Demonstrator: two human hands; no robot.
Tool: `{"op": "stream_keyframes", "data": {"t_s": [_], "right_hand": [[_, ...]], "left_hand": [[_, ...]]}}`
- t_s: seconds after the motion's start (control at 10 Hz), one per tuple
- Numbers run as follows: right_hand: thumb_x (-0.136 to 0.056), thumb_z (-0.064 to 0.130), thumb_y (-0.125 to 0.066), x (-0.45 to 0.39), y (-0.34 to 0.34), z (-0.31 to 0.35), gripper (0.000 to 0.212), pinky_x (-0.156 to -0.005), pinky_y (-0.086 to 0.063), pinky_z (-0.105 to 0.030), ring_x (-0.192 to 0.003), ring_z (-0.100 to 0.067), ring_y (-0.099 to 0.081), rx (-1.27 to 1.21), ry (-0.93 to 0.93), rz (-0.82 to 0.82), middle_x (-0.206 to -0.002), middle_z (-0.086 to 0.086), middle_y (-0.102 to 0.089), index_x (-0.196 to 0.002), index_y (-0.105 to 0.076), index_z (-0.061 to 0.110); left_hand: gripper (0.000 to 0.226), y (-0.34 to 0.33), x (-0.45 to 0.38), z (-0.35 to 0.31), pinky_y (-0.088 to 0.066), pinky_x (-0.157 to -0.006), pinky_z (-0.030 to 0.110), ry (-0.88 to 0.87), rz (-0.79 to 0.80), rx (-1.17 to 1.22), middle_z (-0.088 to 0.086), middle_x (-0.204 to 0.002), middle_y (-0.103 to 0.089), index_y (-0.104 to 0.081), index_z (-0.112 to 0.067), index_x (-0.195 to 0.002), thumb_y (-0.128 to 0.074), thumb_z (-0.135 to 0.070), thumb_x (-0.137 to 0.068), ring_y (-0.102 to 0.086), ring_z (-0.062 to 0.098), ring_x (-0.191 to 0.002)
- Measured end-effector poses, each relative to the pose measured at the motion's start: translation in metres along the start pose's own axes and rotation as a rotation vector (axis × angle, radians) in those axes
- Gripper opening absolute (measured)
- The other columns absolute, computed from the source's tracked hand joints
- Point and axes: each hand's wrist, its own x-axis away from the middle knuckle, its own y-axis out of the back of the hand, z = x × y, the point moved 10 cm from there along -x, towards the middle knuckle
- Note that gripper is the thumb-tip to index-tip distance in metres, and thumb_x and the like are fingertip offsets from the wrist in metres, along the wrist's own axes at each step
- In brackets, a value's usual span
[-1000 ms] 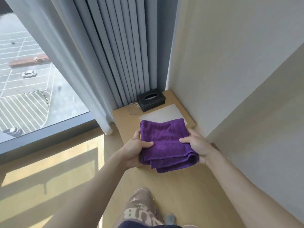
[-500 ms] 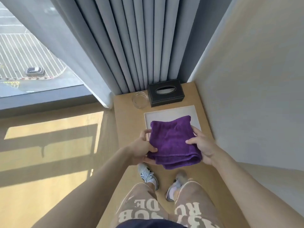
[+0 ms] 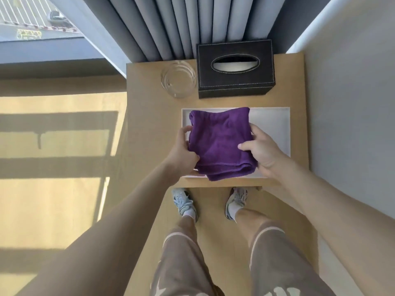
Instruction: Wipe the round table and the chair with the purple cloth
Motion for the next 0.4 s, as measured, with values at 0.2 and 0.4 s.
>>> {"op": "stream_keyframes", "data": {"t_s": [0.2,0.4], "right_hand": [[-0.087,-0.001,-0.055,-0.017,0.003,-0.027,0.047,-0.09,-0.055,-0.04,-0.099,-0.019,-0.064,0.258,-0.027,-0.078,-0.109,0.004,-0.063,-0.125,-0.049,0.026],[-0.091,0.001,-0.051,0.037,0.012,-0.004,0.037,-0.094,-0.049,-0.05,-0.098,-0.033,-0.061,0.518,-0.064,-0.107,-0.114,-0.026,-0.063,-0.126,-0.055,-0.009]], "left_hand": [[0.075,-0.009,-0.021,0.041,-0.061,-0.06,0.034,0.112,-0.068,0.016,0.001,-0.111,-0.058,-0.03,-0.033,-0.15,-0.05,0.009,-0.091,-0.067,0.019,-0.095],[0.056,0.034,0.028,0.015,-0.057,-0.089,0.045,0.133,-0.135,-0.013,0.004,-0.11,-0.059,-0.042,-0.018,-0.148,-0.057,-0.001,-0.096,-0.061,0.018,-0.095]]}}
